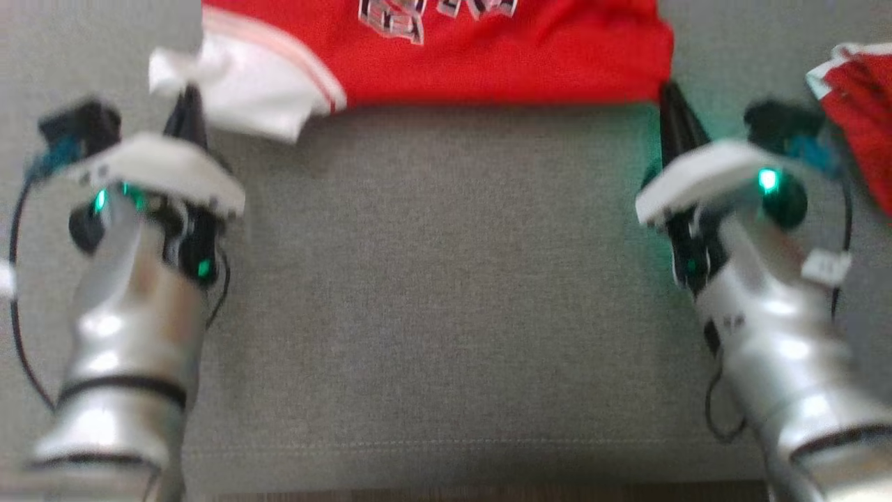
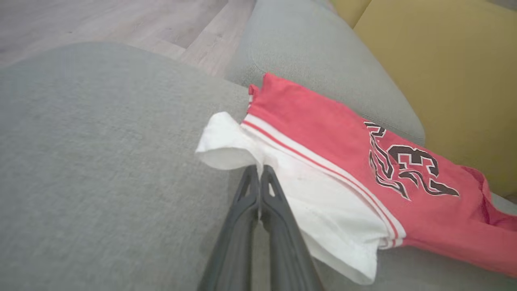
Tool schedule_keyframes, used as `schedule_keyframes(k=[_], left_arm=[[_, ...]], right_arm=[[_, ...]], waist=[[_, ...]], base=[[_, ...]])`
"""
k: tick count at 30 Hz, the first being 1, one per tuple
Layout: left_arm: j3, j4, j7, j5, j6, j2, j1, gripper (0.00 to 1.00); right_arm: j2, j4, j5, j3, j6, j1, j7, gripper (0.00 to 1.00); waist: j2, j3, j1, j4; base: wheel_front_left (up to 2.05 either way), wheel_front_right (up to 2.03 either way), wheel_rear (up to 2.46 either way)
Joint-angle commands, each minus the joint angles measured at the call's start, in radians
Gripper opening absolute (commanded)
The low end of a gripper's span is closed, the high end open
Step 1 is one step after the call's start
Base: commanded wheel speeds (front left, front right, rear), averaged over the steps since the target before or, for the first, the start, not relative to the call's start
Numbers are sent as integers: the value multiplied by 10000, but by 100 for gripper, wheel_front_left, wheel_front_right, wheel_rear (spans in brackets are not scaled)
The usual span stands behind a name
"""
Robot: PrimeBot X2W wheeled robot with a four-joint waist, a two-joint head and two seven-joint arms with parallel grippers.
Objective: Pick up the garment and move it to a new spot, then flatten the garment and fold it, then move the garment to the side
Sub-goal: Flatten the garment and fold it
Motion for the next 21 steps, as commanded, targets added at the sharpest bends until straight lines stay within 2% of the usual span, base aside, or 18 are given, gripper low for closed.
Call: schedule_keyframes(k=[1,6,11,16,17,21], left_arm=[[402,-907,-129,55,-40,555,617,0],[743,-3438,-131,489,120,503,3511,0],[710,-5883,-9,820,573,626,6044,0],[738,-8660,1107,851,1432,677,8231,0],[738,-8660,1107,851,1432,677,8231,0],[824,-10927,2094,846,2197,663,9903,0]], right_arm=[[199,-745,5,-110,65,587,-132,0],[154,-2527,-209,-763,65,3105,-135,0],[128,-4298,-420,-1406,65,5448,148,0],[180,-6851,-857,-2405,65,7769,1336,0],[180,-6851,-857,-2405,65,7769,1336,0],[230,-9151,-1047,-3040,65,9562,2528,0]], waist=[[-1,-477,0,-34],[-1,-1226,0,48],[-1,-1851,0,178],[-1,-2332,0,229],[-1,-2332,0,229],[-1,-2602,0,177]], base=[[0,0,0],[0,0,0],[0,0,0],[0,0,0],[0,0,0],[0,0,0]])
